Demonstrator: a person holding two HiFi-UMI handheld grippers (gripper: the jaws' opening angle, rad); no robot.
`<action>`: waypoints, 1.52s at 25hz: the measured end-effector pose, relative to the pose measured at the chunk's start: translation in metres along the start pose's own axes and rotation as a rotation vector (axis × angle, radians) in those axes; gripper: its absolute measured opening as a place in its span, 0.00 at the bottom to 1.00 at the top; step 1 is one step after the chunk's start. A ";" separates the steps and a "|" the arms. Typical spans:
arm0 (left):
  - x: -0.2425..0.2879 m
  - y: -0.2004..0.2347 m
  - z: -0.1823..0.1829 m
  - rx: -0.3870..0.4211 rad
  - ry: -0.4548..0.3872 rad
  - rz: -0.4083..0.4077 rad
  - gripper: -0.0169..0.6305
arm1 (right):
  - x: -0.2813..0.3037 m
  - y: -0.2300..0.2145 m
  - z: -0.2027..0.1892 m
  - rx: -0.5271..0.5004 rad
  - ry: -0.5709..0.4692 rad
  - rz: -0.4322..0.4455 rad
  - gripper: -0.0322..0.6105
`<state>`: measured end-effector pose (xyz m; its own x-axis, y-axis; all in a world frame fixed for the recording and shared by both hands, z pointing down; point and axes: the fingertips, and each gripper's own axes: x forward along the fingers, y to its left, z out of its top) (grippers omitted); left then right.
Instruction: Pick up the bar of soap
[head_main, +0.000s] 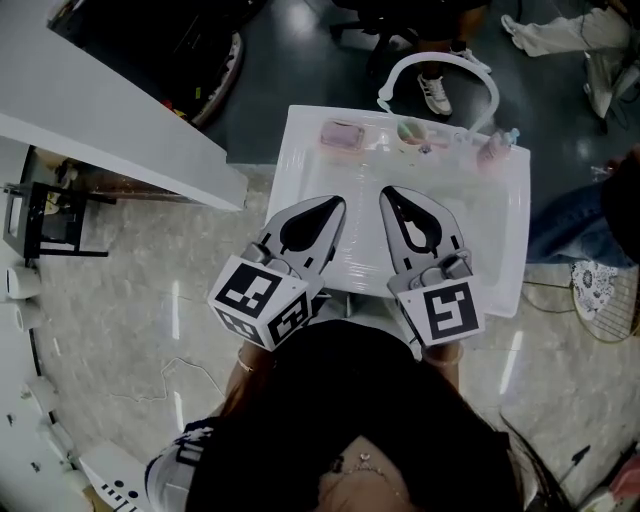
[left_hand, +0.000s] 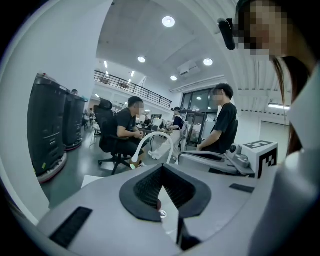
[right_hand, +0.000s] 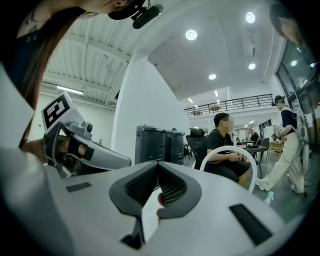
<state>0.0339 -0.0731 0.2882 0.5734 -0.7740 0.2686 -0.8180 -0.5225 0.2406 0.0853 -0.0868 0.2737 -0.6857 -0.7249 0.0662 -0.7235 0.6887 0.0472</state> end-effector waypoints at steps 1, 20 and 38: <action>0.001 0.005 0.001 -0.003 -0.001 0.000 0.04 | 0.005 0.000 0.002 0.007 -0.006 0.005 0.06; 0.041 0.103 0.016 -0.066 0.018 0.011 0.04 | 0.105 -0.029 -0.028 -0.018 0.106 0.012 0.06; 0.064 0.179 -0.005 -0.166 0.083 0.045 0.04 | 0.196 -0.052 -0.107 -0.094 0.309 0.076 0.07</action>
<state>-0.0753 -0.2141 0.3532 0.5436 -0.7595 0.3574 -0.8283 -0.4164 0.3749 -0.0034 -0.2628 0.3905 -0.6704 -0.6423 0.3715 -0.6509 0.7494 0.1210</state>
